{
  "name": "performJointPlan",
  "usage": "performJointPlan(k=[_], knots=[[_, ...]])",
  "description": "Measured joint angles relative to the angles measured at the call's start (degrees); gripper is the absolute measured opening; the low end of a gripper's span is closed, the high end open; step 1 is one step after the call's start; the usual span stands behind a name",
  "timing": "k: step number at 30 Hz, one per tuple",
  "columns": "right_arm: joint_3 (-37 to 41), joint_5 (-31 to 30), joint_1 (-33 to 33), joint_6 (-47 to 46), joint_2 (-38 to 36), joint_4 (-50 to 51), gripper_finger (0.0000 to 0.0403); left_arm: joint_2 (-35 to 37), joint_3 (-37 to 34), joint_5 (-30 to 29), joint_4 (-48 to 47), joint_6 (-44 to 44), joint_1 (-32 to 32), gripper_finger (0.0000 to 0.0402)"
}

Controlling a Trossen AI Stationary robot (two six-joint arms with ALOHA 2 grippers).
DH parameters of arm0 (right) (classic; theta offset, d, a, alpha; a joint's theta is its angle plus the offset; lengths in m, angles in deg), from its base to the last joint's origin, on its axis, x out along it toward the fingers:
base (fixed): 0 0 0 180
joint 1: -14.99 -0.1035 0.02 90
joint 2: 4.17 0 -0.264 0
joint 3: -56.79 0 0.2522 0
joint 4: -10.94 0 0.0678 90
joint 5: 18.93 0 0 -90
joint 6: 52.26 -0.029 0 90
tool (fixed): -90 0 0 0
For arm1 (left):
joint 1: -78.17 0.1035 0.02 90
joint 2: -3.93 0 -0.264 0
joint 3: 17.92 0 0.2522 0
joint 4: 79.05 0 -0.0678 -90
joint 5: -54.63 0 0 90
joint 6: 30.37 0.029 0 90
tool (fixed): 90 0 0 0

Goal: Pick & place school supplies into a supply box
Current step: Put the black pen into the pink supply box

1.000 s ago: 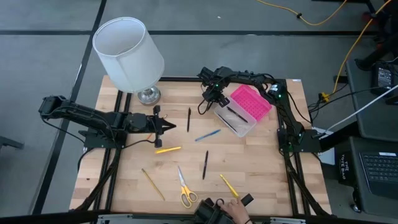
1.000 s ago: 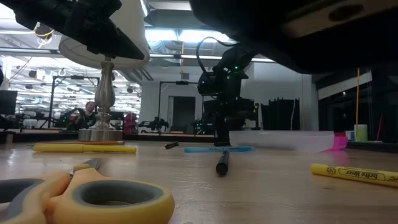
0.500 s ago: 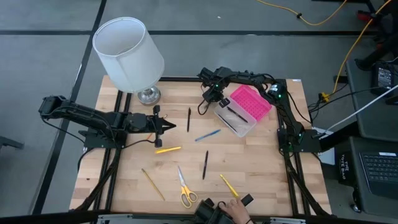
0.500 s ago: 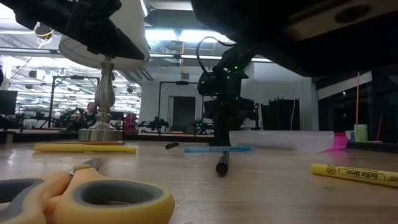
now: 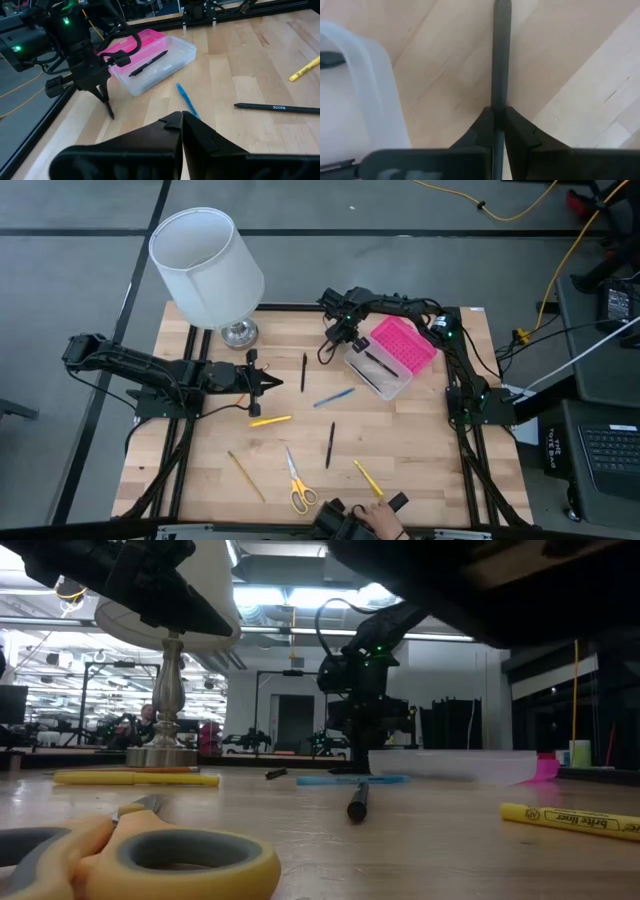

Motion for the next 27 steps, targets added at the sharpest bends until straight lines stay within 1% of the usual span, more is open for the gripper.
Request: performJointPlan(k=[4, 8, 12, 17, 20, 24, 27], knots=[[-1.6, -0.1, 0.0, -0.3, 0.4, 1.8, 0.0026, 0.0, 0.0, 0.0, 0.0, 0.0, 0.0, 0.0004], [-4.9, -0.3, 0.0, -1.8, 0.5, 4.7, 0.0026, 0.0, 0.0, 0.0, 0.0, 0.0, 0.0, 0.0004], [-8.9, -0.6, -0.2, -4.5, 0.5, 10.4, 0.0026, 0.0, 0.0, 0.0, 0.0, 0.0, 0.0, 0.0004], [-14.1, -3.6, -1.1, -7.8, 0.3, 15.0, 0.0026, 0.0, 0.0, 0.0, 0.0, 0.0, 0.0, 0.0004], [-17.1, -3.6, -1.9, -8.2, 0.3, 18.7, 0.0026, 0.0, 0.0, 0.0, 0.0, 0.0, 0.0, 0.0004], [-21.6, -3.2, -2.9, -10.8, 0.2, 22.2, 0.0026, 0.0, 0.0, 0.0, 0.0, -0.1, 0.0, 0.0004], [-25.4, -2.3, -3.4, -13.6, 0.2, 25.2, 0.0026, 0.0, 0.0, 0.0, 0.0, -1.8, 0.0, 0.0004]])
